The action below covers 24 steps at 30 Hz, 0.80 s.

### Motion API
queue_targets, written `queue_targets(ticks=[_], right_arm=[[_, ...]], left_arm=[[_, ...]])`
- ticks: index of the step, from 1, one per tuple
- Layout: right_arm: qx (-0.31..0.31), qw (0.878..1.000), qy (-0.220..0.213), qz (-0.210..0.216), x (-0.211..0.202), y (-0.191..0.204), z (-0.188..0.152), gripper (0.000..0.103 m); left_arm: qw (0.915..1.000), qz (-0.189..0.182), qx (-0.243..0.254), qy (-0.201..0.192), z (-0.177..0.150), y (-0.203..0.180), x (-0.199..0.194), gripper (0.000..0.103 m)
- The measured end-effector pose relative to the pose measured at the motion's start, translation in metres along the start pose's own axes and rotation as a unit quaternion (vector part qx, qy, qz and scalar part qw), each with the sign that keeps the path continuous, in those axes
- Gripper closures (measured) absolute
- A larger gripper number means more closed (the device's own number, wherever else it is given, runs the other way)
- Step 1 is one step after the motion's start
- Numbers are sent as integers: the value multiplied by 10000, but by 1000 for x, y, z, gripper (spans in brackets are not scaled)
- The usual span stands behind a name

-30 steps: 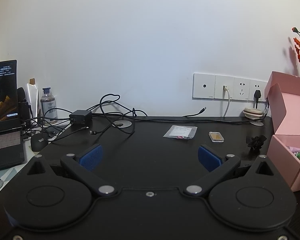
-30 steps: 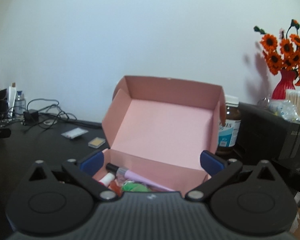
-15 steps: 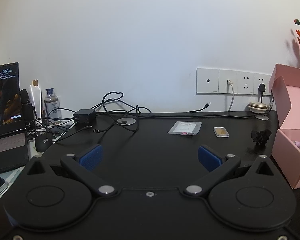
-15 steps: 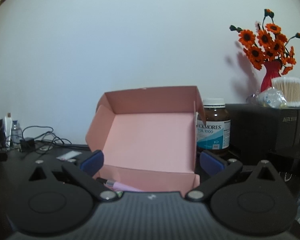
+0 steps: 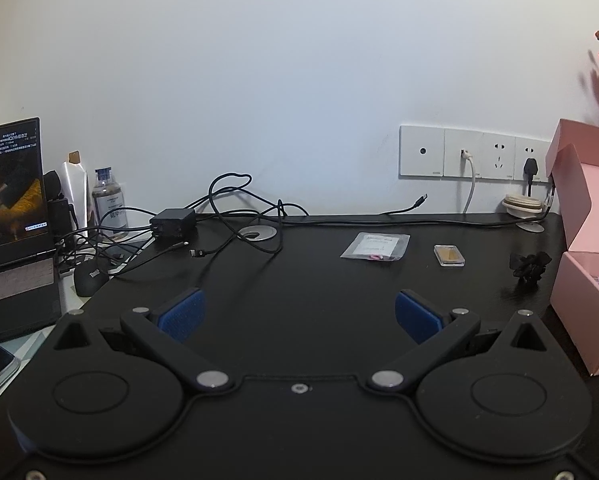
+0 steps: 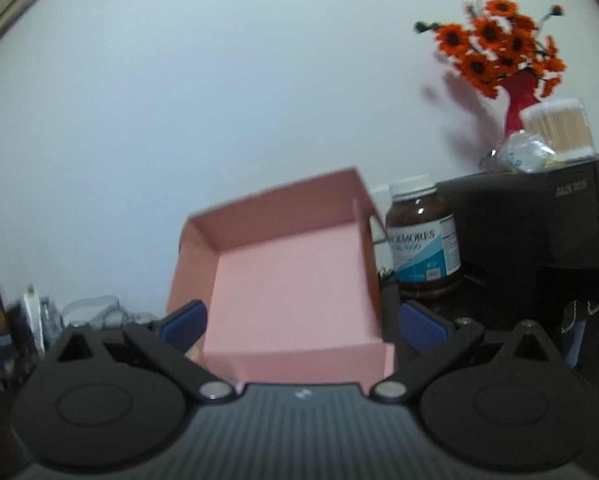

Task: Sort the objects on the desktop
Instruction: 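Raise the right tool up and away from the pink box, then move the left tool down toward the clear alcohol pad packet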

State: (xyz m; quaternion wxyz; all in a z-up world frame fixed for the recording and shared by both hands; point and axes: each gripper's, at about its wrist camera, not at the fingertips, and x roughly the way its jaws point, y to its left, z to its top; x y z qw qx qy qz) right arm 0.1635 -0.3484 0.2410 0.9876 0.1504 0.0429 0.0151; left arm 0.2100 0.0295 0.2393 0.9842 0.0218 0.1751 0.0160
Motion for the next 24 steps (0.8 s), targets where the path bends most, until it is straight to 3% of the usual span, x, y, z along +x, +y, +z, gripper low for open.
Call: queue_targets(ticks=[2, 4, 9, 12, 14, 17, 24], right_arm=[[330, 9992, -209, 98, -5, -4, 2, 1], [428, 9988, -147, 158, -6, -4, 7, 1], [-503, 9986, -173, 55, -8, 17, 13, 1], [-1019, 9943, -66, -292, -10, 34, 10, 1], [-1194, 9913, 61, -544, -8, 42, 8, 1], [-1258, 9902, 143, -587, -9, 44, 5, 1], [-706, 9903, 1161, -282, 18, 29, 9, 1]], left_arm=[[10000, 24, 21, 36, 0, -1, 1, 0], [10000, 44, 46, 69, 0, -2, 2, 0], [9998, 90, 154, 119, 1, -5, 3, 0], [9996, 152, 227, 111, 1, -7, 3, 0], [9995, 188, 250, 106, 1, -7, 3, 0], [9993, 250, 290, 12, 1, -8, 0, 0], [9974, 460, 530, -173, 1, -18, -6, 0]])
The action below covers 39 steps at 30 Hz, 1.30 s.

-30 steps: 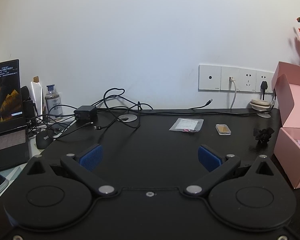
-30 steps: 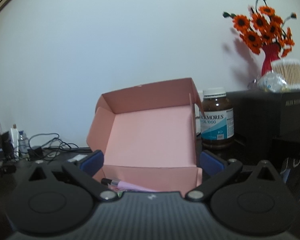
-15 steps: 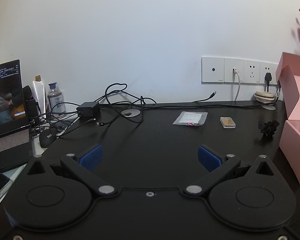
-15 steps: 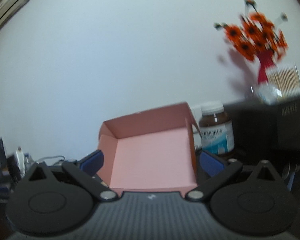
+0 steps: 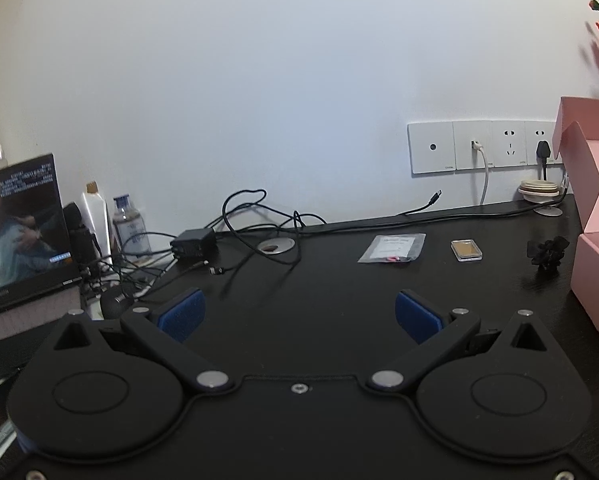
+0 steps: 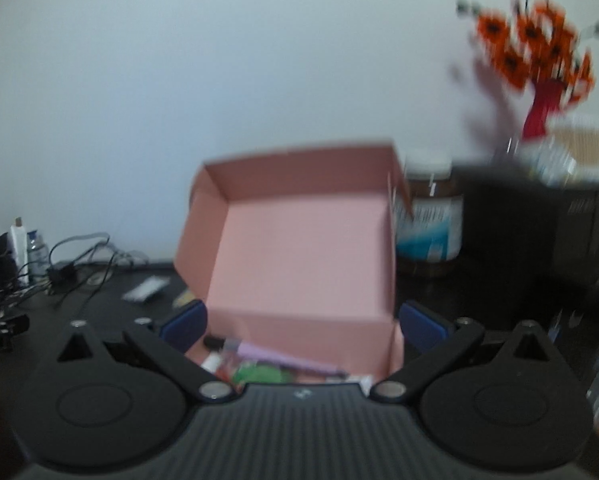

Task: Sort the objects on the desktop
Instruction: 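Move the left tool down toward the clear alcohol pad packet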

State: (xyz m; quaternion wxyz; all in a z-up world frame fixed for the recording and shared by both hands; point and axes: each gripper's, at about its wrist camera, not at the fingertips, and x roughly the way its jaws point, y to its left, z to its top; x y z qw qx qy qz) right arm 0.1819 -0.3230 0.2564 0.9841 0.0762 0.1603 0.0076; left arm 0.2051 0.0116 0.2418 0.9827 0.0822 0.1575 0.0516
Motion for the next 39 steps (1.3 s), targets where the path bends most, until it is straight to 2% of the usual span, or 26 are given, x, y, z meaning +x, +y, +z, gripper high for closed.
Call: queue_targets(ticks=[1, 5, 8, 12, 16, 19, 23, 27, 31, 36, 39], right_arm=[[113, 9999, 115, 33, 3, -4, -1, 1], [15, 9995, -288, -113, 2, -7, -15, 1], [40, 9992, -289, -263, 7, -7, -19, 1], [239, 9990, -366, -131, 4, -11, -19, 1], [549, 9973, -482, 60, -2, -16, -23, 1], [512, 9965, -657, 26, -9, -14, -22, 1], [578, 9965, -598, 127, -7, -15, -22, 1], [717, 9956, -562, 212, -5, -21, -22, 1], [933, 9939, -527, 269, -4, -28, -23, 1], [1233, 9903, -506, 389, -4, -39, -24, 1], [1244, 9897, -546, 456, -6, -39, -24, 1]], left_arm=[[10000, 28, 54, 15, 0, -2, 0, 0], [10000, -40, 16, 28, 3, -1, 2, 0], [9998, -65, -206, 32, 8, 4, 5, 0], [9993, -30, -368, 114, 17, 6, 12, 0], [9989, -243, -397, 21, 21, 3, 14, 0], [9982, -418, -416, -98, 22, -3, 14, 0], [9962, -724, -413, -254, 21, -11, 12, 0], [9954, -788, -444, -312, 23, -20, 10, 0], [9961, -728, -422, -254, 26, -26, 13, 0], [9971, -761, 17, 0, 29, -41, 25, 0], [9962, -868, -64, 91, 27, -44, 31, 0]])
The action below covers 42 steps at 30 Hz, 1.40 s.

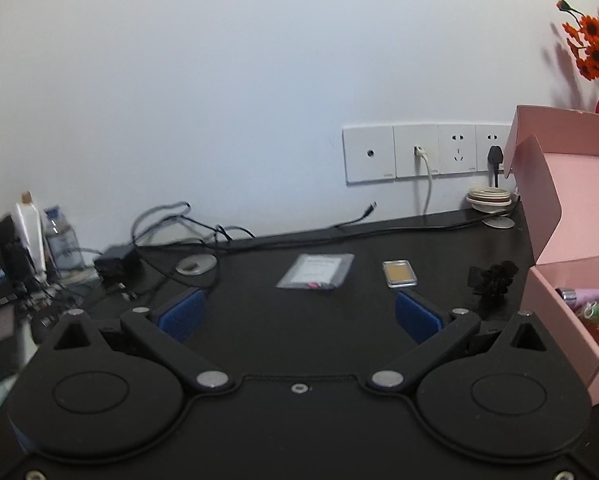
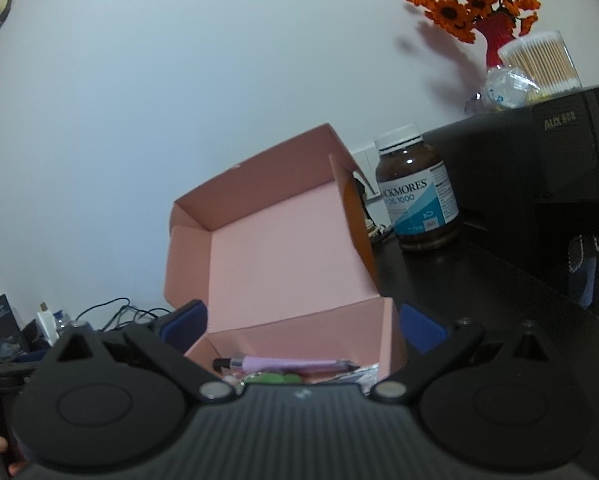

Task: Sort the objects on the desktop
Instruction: 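Move the left tool down toward the clear alcohol pad packet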

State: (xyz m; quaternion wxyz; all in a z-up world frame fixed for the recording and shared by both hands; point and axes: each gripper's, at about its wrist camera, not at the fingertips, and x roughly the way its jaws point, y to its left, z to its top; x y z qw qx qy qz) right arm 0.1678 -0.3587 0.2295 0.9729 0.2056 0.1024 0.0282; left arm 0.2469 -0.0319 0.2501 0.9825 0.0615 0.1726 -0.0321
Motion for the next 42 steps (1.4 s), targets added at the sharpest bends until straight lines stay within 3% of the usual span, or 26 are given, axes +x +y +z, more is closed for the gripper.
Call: queue_targets(ticks=[3, 12, 24, 26, 31, 42], right_arm=[[-85, 10000, 7, 30, 0, 3, 0, 1], [-160, 9999, 7, 4, 1, 5, -1, 1], [-344, 9994, -41, -44, -1, 11, -3, 1], [-368, 9993, -43, -34, -1, 12, -3, 1], [-347, 9994, -36, -12, -1, 11, -3, 1], [-410, 9991, -48, 90, -1, 13, -3, 1]], left_arm=[[10000, -61, -52, 2, 0, -2, 5, 0], [9968, 352, 714, -51, -1, -26, 17, 0], [9990, 162, 393, -113, 13, -6, 39, 0], [9993, 155, 349, -41, 20, -3, 48, 0], [9992, -328, -17, 238, 36, 14, 86, 0], [9955, -280, 775, 476, 33, -10, 152, 0]])
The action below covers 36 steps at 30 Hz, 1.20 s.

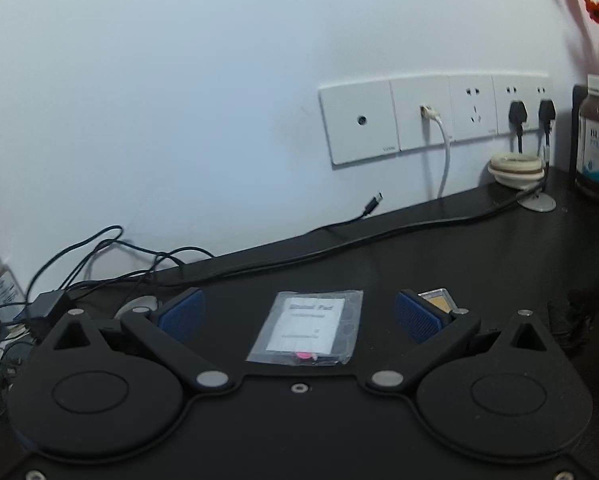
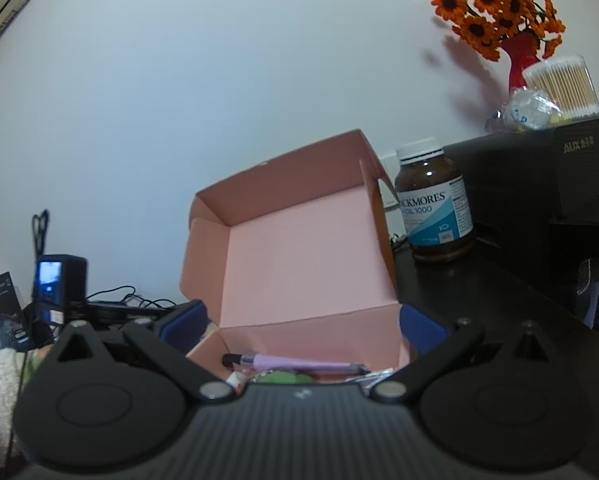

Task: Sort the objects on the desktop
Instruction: 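Move the left tool down toward the clear alcohol pad packet, then close the left gripper on the alcohol pad packet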

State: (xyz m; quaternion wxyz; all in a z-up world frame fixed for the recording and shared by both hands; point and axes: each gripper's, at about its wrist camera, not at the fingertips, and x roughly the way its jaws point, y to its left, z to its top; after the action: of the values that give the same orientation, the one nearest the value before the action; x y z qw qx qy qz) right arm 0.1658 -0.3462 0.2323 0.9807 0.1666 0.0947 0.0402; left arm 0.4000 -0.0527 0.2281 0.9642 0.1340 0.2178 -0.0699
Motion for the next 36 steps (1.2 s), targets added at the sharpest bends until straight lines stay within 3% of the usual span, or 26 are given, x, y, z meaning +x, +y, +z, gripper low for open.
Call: queue_targets(ticks=[3, 14, 36], right_arm=[[-8, 10000, 11, 17, 0, 1, 0, 1], [-6, 10000, 26, 6, 1, 1, 0, 1], [-12, 10000, 52, 5, 2, 1, 1, 1]], left_arm=[[9998, 99, 187, 63, -2, -3, 9, 0], [9994, 22, -16, 340, 4, 13, 32, 0], [9977, 48, 43, 672, 6, 9, 46, 0]])
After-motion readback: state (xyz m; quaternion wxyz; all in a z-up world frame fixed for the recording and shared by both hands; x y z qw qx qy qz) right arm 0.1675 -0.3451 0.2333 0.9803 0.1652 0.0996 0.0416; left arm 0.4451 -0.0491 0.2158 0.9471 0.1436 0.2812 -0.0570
